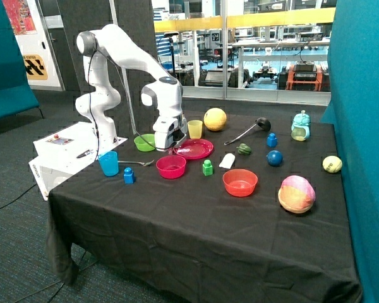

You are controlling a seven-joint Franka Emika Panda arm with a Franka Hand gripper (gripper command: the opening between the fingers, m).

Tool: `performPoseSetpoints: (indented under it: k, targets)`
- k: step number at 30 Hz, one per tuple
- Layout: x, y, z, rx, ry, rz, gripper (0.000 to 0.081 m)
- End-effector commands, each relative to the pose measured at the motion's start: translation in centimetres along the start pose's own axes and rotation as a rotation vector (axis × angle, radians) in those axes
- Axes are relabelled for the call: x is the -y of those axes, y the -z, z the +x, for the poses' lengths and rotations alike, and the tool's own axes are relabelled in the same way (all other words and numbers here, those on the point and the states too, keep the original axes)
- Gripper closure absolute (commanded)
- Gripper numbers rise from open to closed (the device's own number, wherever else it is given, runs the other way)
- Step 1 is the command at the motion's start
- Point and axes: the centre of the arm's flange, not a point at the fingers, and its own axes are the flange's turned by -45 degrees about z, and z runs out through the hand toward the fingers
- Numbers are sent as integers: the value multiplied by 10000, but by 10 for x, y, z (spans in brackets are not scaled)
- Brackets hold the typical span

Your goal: Place the bowl on the plate and the cup in the bowl matching the color

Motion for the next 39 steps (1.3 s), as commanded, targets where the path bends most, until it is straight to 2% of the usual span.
performPoseSetpoints:
  k: [1,14,21,39]
  targets:
    - [-6,4,-3,40,-50,-12,196]
    - [4,-25,-12,40,-57,-12,296]
    - [6,-28,-6,40,59,-12,334]
    - [-9,-31,4,40,-81,-12,425]
